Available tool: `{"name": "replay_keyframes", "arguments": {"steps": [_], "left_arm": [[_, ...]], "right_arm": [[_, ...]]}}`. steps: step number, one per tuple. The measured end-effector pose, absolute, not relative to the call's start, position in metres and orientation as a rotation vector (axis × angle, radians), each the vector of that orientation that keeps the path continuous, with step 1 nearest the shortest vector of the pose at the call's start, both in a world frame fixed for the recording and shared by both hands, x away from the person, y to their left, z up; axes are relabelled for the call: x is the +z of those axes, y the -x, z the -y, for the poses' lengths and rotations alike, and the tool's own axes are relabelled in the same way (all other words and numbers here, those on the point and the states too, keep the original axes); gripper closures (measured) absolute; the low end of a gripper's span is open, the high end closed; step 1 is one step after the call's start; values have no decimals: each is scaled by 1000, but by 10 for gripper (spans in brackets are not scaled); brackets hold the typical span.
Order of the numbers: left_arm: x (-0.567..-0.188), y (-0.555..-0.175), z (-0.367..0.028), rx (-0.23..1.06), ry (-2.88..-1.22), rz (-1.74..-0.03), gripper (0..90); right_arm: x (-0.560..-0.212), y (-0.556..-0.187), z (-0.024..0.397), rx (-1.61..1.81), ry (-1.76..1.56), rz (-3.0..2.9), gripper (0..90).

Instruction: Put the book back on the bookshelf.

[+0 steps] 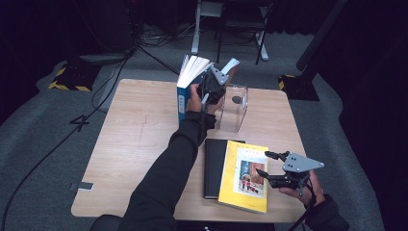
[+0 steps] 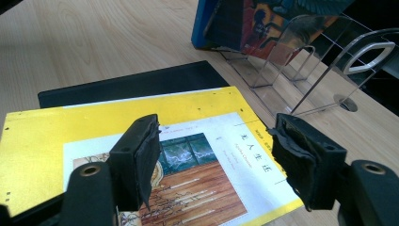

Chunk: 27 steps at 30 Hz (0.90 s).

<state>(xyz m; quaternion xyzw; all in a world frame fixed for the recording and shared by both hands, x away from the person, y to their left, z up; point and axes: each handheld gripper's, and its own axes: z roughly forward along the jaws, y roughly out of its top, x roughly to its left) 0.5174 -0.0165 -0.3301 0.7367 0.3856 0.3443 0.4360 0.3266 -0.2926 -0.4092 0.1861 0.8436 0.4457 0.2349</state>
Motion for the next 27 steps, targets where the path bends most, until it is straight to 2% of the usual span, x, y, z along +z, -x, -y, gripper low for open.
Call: {"name": "replay_keyframes", "arguments": {"steps": [16, 27], "left_arm": [[-343, -545, 19, 856, -1785, -1016, 737], [-351, -543, 15, 843, -1744, -1017, 735]], "right_arm": [[-411, -327, 293, 1231, -494, -2328, 327], [-412, -326, 292, 1234, -485, -2336, 328]]}}
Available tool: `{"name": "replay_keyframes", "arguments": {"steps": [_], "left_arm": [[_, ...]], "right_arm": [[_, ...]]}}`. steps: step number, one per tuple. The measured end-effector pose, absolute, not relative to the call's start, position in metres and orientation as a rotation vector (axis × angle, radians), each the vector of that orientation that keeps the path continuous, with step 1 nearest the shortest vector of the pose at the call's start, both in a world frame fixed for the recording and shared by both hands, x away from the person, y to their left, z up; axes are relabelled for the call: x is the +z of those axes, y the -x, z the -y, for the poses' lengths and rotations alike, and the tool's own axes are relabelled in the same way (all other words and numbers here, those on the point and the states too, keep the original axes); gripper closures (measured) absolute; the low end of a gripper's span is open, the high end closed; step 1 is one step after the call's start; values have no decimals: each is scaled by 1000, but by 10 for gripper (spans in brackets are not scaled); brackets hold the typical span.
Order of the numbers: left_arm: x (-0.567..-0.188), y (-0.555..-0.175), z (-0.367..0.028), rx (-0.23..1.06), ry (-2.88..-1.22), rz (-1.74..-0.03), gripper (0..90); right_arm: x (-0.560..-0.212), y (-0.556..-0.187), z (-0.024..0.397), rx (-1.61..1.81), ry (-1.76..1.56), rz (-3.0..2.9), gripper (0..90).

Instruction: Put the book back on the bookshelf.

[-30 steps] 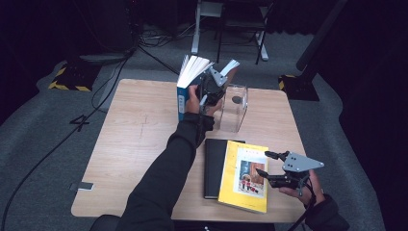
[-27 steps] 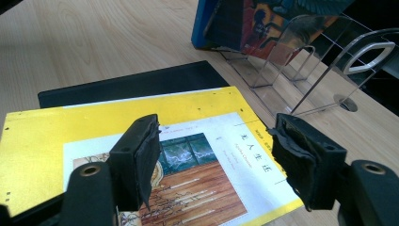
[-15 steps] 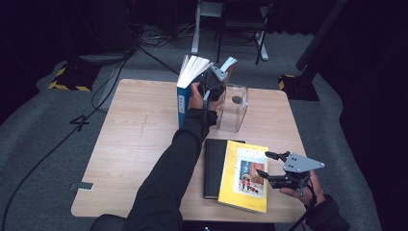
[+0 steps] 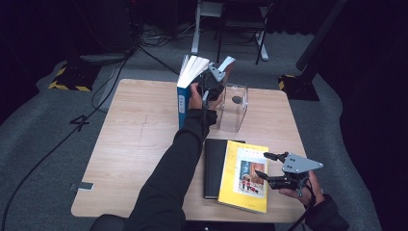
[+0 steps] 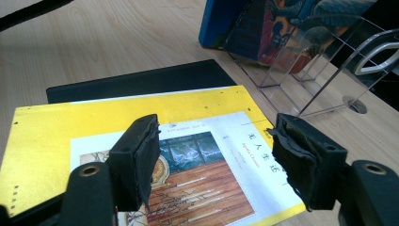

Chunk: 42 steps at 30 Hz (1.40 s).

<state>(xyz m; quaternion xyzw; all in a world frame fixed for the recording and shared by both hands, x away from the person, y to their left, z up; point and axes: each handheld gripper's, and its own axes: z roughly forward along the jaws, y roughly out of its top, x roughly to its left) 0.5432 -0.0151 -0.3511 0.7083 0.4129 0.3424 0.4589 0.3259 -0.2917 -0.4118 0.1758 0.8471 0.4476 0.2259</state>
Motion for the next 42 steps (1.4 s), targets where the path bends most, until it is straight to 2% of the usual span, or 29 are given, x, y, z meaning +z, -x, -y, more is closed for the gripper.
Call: {"name": "replay_keyframes", "arguments": {"steps": [17, 23, 28, 33, 42], "left_arm": [[-363, -521, -7, 825, -1764, -992, 714], [-364, -518, -10, 842, -1770, -990, 691], [-369, -510, -15, 835, -1761, -999, 638], [-379, -496, -23, 802, -1746, -1003, 603], [-413, -476, -30, 742, -1781, -1015, 598]], "right_arm": [[-412, -324, 289, 1228, -472, -2358, 328], [-414, -325, 288, 1221, -474, -2369, 328], [-415, -325, 288, 1214, -469, -2377, 328], [-416, -324, 286, 1206, -465, -2393, 328], [-418, -324, 284, 1187, -454, -2413, 328]]}}
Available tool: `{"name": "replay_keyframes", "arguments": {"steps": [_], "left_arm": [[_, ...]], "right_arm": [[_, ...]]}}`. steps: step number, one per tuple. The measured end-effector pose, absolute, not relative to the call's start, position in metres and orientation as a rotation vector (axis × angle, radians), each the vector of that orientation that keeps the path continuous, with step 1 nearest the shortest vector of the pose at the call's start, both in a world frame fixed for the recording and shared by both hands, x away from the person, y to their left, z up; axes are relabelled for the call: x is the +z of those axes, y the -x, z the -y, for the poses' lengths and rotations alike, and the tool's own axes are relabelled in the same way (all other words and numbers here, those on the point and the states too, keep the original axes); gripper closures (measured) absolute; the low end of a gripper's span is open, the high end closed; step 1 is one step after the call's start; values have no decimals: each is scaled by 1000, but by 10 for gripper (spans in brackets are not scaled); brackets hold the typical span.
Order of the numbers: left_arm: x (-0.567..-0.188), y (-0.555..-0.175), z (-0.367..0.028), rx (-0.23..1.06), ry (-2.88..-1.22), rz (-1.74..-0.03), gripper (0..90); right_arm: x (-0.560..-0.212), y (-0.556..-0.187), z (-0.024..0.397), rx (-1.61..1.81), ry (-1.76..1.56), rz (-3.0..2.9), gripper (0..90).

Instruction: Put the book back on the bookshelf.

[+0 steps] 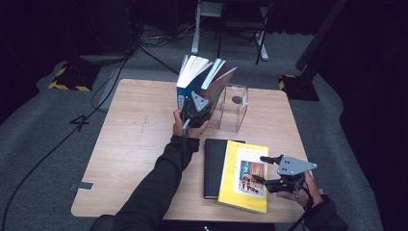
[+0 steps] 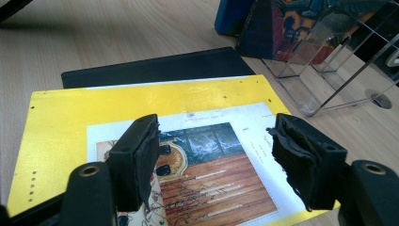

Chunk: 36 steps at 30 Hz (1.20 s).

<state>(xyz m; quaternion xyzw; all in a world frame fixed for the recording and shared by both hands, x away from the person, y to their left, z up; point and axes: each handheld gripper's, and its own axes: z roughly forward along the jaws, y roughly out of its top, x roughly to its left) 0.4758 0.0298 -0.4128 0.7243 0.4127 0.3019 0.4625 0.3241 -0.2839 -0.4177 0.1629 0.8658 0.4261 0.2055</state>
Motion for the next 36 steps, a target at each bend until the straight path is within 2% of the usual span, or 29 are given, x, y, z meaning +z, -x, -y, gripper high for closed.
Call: {"name": "replay_keyframes", "arguments": {"steps": [9, 11, 16, 22, 36], "left_arm": [[-453, -476, -30, 666, -1876, -1071, 629], [-457, -478, -29, 671, -1883, -1078, 678], [-460, -480, -28, 671, -1823, -1140, 734], [-460, -484, -17, 689, -1771, -1209, 741], [-464, -491, -2, 776, -1730, -1225, 743]], "right_arm": [[-421, -324, 281, 1175, -452, -2432, 328], [-422, -325, 281, 1170, -451, -2437, 328], [-422, -325, 280, 1167, -448, -2439, 329], [-423, -326, 280, 1167, -445, -2443, 329], [-424, -325, 279, 1164, -434, -2454, 330]]}}
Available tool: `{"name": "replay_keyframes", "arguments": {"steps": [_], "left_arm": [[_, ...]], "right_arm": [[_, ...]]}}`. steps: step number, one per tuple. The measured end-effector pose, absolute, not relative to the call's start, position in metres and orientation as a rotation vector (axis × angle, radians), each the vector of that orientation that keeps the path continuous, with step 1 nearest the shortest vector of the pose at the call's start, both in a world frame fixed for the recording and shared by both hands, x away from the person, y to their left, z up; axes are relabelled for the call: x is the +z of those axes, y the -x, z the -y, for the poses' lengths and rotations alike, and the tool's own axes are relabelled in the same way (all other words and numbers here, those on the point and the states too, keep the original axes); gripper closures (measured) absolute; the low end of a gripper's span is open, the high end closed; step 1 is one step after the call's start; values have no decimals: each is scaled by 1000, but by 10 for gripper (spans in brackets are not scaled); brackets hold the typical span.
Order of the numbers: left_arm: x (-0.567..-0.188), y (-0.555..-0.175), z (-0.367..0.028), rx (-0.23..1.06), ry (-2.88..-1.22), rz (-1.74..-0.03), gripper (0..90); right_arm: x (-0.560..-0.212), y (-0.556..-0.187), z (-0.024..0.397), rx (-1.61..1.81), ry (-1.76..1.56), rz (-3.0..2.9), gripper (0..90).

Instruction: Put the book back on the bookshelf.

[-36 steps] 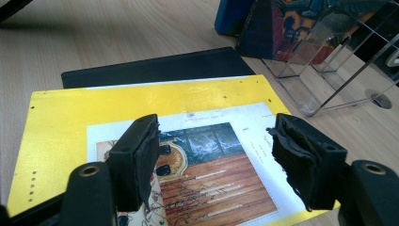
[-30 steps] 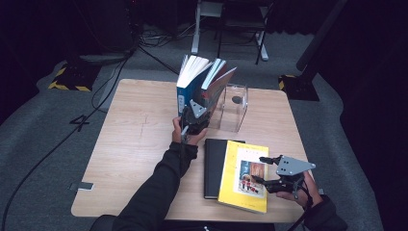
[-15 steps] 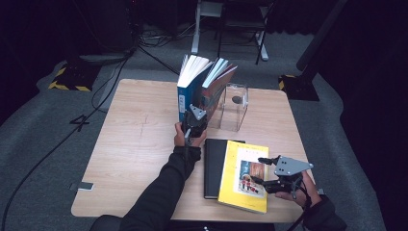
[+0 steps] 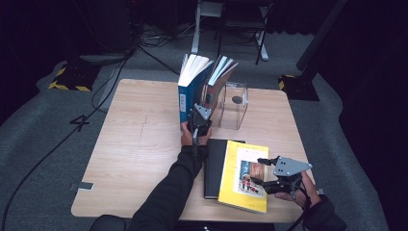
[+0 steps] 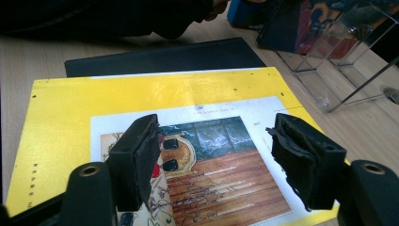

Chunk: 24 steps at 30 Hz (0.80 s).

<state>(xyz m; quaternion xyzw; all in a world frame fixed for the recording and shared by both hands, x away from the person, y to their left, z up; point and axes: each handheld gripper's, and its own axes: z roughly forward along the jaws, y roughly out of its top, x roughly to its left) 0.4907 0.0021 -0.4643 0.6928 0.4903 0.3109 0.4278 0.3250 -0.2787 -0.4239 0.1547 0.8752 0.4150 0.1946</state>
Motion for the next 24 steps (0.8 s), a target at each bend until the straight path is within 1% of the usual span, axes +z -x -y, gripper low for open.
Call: {"name": "replay_keyframes", "arguments": {"steps": [8, 16, 18, 24], "left_arm": [[-464, -490, -8, 729, -1733, -1207, 719], [-461, -483, -21, 708, -1770, -1156, 663], [-463, -482, -24, 683, -1777, -1139, 657], [-463, -477, -33, 662, -1805, -1115, 651]], "right_arm": [[-424, -325, 281, 1162, -440, -2452, 329], [-423, -325, 281, 1158, -454, -2444, 327], [-423, -325, 281, 1157, -456, -2444, 327], [-423, -325, 281, 1153, -453, -2446, 325]]}}
